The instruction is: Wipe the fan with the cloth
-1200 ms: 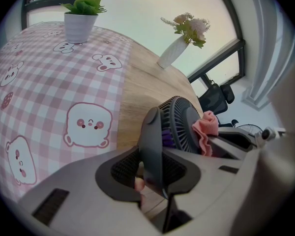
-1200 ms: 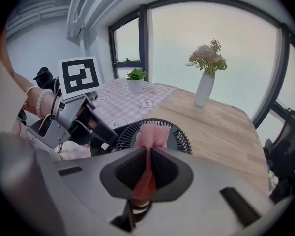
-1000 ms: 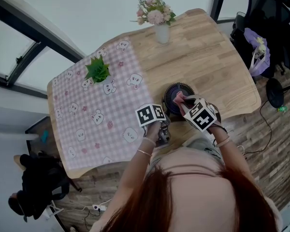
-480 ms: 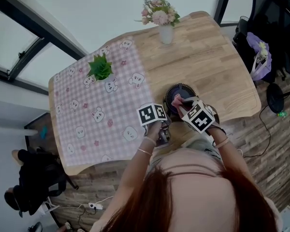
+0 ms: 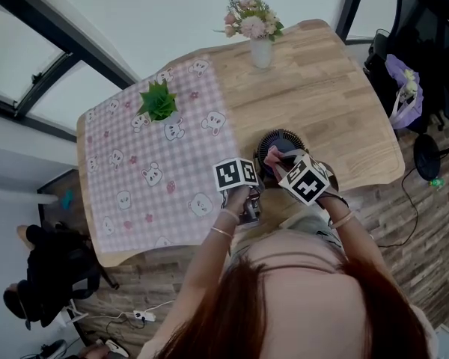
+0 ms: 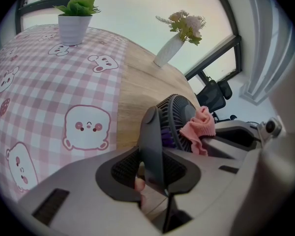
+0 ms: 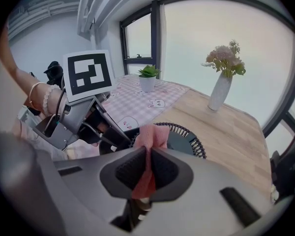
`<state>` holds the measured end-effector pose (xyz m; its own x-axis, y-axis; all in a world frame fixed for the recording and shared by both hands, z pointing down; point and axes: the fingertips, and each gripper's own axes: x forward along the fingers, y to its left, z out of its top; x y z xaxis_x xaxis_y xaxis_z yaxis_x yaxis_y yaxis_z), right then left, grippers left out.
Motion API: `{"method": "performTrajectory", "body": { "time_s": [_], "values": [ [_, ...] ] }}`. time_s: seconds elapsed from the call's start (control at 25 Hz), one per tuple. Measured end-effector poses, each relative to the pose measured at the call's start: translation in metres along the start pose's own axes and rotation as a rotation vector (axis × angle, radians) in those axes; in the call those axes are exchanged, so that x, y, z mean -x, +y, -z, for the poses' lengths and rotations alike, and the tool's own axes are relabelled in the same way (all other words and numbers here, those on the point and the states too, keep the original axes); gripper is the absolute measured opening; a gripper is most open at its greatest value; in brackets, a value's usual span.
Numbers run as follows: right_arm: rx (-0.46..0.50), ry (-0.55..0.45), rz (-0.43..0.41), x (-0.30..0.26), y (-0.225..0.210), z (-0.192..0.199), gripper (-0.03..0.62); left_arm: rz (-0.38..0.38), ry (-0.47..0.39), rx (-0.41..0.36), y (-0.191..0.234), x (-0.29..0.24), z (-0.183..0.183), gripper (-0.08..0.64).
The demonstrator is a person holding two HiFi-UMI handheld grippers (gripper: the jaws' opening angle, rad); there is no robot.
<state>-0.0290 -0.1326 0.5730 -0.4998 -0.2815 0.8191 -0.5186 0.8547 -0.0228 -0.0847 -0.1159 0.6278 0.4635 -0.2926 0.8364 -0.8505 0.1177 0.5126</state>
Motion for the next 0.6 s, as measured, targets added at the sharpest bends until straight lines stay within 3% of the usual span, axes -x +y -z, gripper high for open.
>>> {"method": "performTrajectory", "body": {
  "time_s": [0.6],
  "values": [
    [0.019,-0.003,-0.014,-0.011,-0.005,-0.014,0.026,0.007,0.016,-0.017,0.001,-0.002,0.0,0.103]
  ]
}}
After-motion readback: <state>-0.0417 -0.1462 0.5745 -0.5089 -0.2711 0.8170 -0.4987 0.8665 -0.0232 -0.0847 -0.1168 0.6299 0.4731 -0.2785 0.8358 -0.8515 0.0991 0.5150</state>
